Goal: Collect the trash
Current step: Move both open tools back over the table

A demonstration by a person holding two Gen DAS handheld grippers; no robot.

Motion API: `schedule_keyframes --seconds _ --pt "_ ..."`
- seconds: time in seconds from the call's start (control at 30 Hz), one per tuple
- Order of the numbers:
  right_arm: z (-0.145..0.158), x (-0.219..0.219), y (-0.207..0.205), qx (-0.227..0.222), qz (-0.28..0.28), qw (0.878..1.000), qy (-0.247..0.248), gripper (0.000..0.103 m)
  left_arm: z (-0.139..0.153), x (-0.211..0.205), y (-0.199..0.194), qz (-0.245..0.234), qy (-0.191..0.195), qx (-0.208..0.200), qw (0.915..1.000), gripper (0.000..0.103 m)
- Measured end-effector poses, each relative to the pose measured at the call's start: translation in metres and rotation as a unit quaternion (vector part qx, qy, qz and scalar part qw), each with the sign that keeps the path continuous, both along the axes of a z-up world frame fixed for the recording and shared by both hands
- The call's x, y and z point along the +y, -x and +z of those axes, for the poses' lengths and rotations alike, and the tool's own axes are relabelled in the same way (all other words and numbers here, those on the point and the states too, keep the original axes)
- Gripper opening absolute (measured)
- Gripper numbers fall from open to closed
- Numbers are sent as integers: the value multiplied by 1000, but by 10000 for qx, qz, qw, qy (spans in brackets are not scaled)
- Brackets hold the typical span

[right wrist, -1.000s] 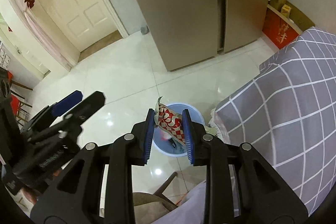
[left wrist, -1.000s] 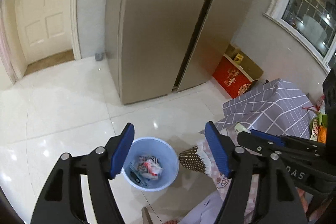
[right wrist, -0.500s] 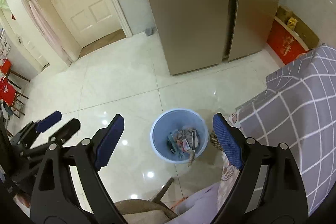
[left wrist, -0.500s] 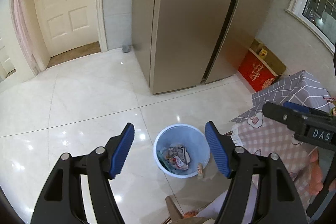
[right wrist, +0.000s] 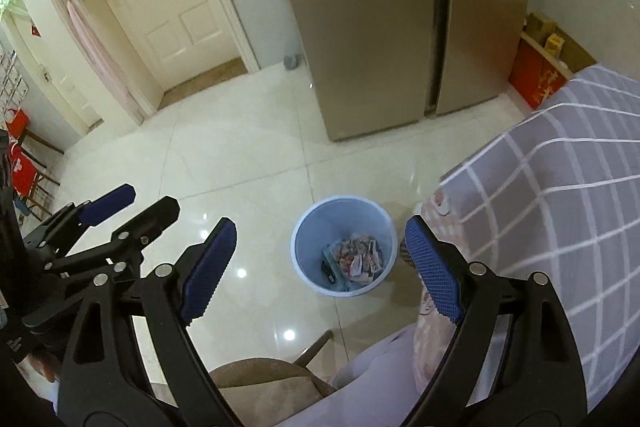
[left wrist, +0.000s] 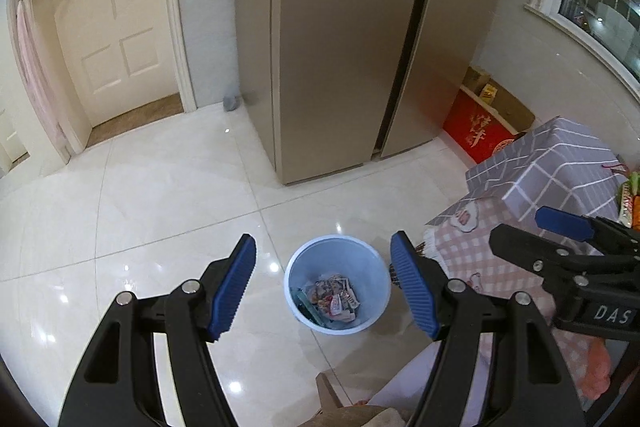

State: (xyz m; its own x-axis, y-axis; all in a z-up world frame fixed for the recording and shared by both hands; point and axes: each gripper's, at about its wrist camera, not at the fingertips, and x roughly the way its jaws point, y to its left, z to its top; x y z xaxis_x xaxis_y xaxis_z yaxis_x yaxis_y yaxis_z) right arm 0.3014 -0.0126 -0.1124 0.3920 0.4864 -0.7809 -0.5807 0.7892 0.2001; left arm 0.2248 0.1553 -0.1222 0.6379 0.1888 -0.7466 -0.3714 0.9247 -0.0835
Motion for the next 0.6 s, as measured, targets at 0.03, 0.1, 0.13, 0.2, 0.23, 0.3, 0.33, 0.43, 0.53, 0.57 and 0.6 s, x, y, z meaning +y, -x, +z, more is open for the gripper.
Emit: schedule_keyframes --seconds 0.03,0.1,0.13,0.2,0.23,0.3,0.33,0.43,0.53,0.57,0.6 --pt "3 -5 1 -47 -56 10000 -29 85 3 -3 1 -33 7 -44 10000 69" --pt "11 -17 5 -163 -197 9996 -93 85 9 -12 0 -165 30 -133 9998 69" --pt "13 -22 7 -220 -266 9994 -102 85 10 -15 -1 -194 18 -155 9997 69" --pt "19 -33 9 -349 -435 9984 -115 85 14 -25 -4 -285 -27 -195 9994 69" --pt "21 -39 10 -381 -479 9980 -136 85 16 -30 -5 -339 -39 -215 9992 69" --pt "26 -51 13 -455 -586 9971 -182 85 20 -41 -7 -454 -48 -282 9986 69" --pt "29 -57 13 -497 -662 9964 -186 85 23 -48 -8 -526 -35 -328 9981 69" --pt "35 -79 14 -611 -938 9935 -214 85 29 -65 -13 -699 18 -421 9967 71" --pt "41 -103 13 -753 -1249 9891 -210 85 35 -84 -19 -883 54 -492 9949 71" --pt "44 -110 14 -802 -1334 9876 -209 85 37 -93 -22 -971 51 -519 9939 71" --pt "47 -121 16 -887 -1468 9850 -187 85 39 -99 -24 -1029 42 -535 9932 71"
